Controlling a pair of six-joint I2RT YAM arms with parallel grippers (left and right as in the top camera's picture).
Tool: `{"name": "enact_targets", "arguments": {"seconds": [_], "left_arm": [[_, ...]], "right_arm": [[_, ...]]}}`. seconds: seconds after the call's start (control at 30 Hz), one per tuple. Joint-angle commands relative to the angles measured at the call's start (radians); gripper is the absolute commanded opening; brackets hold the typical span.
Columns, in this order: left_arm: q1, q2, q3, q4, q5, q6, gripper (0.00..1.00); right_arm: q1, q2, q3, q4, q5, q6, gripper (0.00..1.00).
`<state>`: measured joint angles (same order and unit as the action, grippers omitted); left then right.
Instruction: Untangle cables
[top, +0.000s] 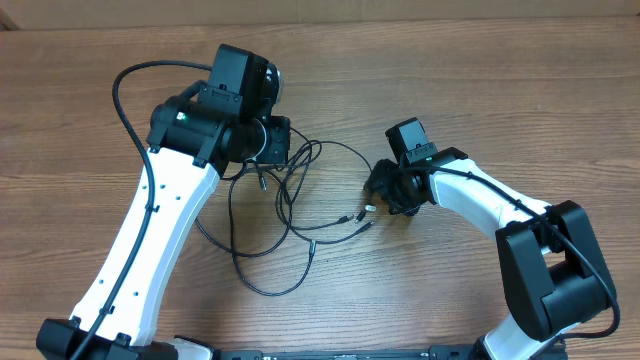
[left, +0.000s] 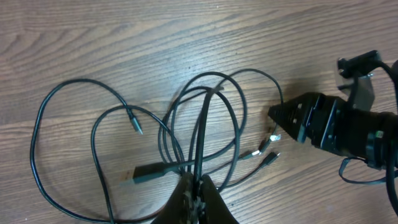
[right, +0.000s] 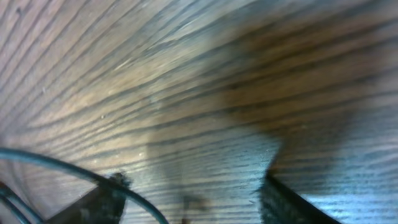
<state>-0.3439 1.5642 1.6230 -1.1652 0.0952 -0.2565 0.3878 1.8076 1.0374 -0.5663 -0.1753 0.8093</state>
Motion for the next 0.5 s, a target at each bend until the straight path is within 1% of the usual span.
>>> {"name": "enact_targets", "arguments": {"seconds": [0.0,0.07,0.2,0.27,0.33,0.47], "left_arm": [[0.011,0.022,-0.017,-0.021,-0.016,-0.013,0.04],[0.01,0.024,-0.03,-0.034,-0.016,-0.013,0.04],[0.009,0.026,-0.066,-0.039,-0.016,-0.013,0.04],[0.009,0.026,-0.079,-0.037,-0.016,-0.013,0.04],[0.009,0.026,-0.098,-0.029,0.012,-0.005,0.04],[0.009,0.026,-0.147,0.006,0.127,0.04,0.04]], "right_arm": [[0.003,0.007,-0.004,0.013,-0.019,-0.029,0.72],[-0.01,0.006,0.015,0.014,-0.175,-0.116,0.74],[-0.053,0.004,0.063,0.019,-0.529,-0.289,0.75],[-0.068,0.004,0.064,0.039,-0.677,-0.341,0.75],[-0.068,0.004,0.064,0.047,-0.732,-0.34,0.74],[-0.057,0.004,0.064,0.103,-0.838,-0.334,0.73]]}}
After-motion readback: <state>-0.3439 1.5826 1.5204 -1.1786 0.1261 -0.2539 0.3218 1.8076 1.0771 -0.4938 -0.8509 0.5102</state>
